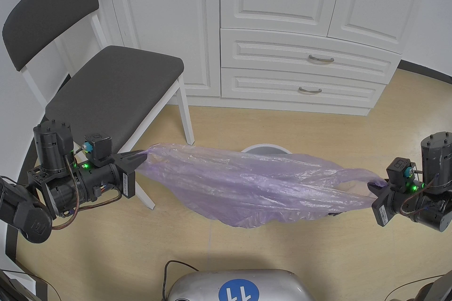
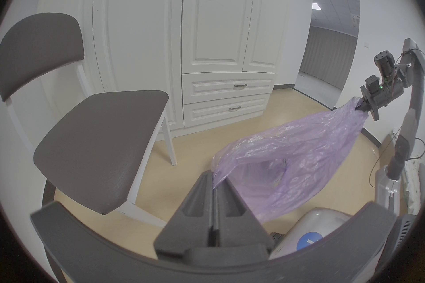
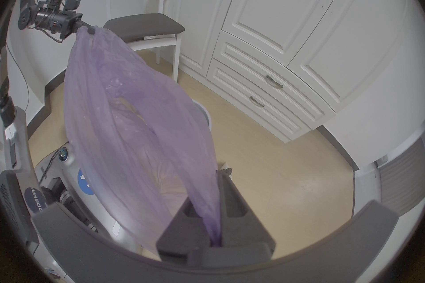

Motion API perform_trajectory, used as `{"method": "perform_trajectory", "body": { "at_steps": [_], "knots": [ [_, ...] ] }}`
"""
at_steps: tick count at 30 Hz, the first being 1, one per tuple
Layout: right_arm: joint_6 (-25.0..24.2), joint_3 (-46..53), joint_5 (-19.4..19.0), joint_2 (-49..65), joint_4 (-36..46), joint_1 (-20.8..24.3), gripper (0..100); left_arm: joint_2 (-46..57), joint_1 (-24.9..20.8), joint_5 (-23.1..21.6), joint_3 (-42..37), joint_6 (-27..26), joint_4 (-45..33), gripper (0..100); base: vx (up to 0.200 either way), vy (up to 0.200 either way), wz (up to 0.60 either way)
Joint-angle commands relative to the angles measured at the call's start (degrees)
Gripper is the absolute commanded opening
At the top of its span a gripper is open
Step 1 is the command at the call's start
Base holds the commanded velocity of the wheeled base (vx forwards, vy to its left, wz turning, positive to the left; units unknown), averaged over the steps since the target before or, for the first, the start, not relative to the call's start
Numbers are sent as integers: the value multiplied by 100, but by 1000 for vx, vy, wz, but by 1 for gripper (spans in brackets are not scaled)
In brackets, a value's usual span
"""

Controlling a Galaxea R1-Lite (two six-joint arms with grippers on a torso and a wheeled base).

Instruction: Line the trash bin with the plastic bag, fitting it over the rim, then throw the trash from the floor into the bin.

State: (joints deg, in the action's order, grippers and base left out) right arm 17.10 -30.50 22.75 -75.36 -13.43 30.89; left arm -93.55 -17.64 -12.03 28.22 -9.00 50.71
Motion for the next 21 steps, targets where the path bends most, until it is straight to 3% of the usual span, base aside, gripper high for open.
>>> {"method": "perform_trajectory", "body": {
  "at_steps": [1,8,15,21],
  "knots": [
    [12,9,2,4,7,-101,0,56,85,8,26,-6,-9,0,0,0,0],
    [74,27,63,30,7,-241,0,65,138,351,52,-14,0,0,0,0,0],
    [443,123,195,48,-1,-496,0,100,270,368,96,-23,0,0,0,0,0],
    [469,141,230,109,-28,-479,0,197,217,359,87,-23,18,0,0,0,0]
  ]
}}
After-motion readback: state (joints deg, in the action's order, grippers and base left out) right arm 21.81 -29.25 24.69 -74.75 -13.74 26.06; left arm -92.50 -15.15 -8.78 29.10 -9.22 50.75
